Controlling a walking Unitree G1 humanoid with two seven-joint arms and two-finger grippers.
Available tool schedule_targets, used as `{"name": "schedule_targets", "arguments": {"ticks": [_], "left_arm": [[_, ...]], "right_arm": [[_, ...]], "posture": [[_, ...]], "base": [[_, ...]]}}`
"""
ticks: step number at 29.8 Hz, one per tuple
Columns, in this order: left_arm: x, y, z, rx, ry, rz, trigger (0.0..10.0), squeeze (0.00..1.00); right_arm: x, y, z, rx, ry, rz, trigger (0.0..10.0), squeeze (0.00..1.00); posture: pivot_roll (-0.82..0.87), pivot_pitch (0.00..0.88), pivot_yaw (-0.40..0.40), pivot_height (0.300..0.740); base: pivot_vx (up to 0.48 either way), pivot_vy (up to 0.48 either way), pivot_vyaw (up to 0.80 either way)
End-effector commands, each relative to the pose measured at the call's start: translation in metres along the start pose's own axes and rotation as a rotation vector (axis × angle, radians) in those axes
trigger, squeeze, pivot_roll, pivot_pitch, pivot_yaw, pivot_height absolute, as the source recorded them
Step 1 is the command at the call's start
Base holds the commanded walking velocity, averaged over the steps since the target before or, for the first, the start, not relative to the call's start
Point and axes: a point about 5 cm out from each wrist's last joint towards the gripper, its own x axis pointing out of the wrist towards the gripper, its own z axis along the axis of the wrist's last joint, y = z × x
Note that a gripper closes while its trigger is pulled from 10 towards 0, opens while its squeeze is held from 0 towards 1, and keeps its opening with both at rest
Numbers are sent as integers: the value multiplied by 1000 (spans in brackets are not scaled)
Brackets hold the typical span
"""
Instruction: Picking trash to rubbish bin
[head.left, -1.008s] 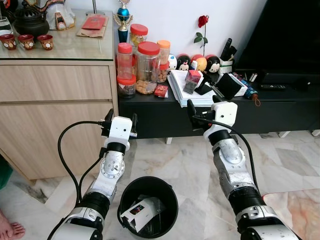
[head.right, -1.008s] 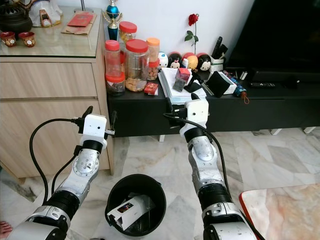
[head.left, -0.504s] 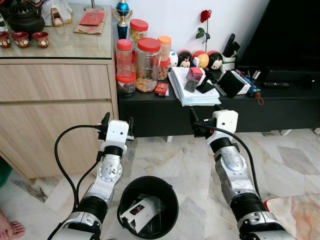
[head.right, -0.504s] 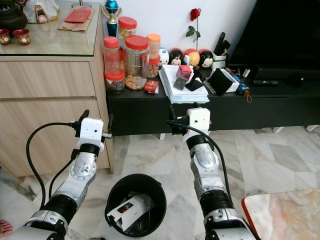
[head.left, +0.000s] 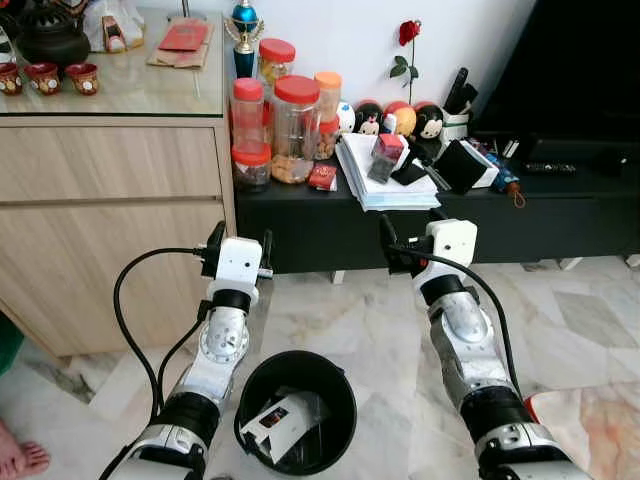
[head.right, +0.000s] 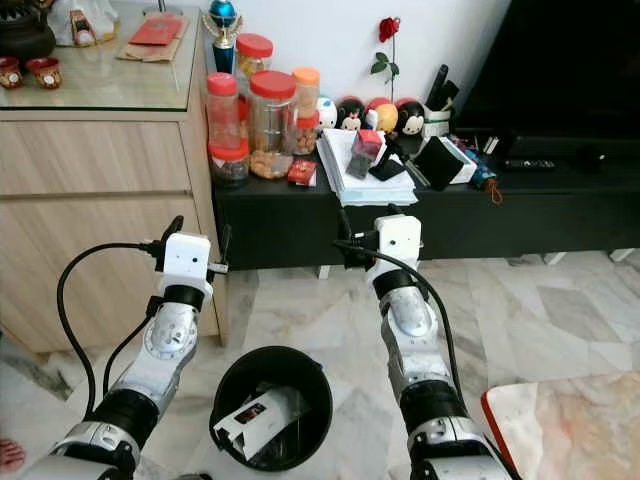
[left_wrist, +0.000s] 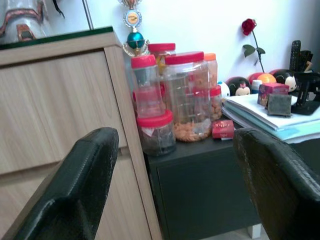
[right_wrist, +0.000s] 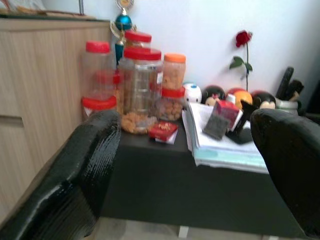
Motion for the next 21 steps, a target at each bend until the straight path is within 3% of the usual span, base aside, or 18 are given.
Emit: {"name": "schedule_targets", "arguments": {"ticks": [1, 21], "left_arm": [[-3, -2, 1, -19, -9, 0, 10000, 0], [-3, -3, 2, -24, -13, -2, 10000, 0]], "right_arm": [[-1, -7, 2, 7, -9, -32, 10000, 0], [0, -6, 2, 5, -10, -19, 10000, 0]], "posture": [[74, 85, -139, 740], [76, 68, -142, 740]], "base": [[-244, 0, 0], [-294, 0, 0]]}}
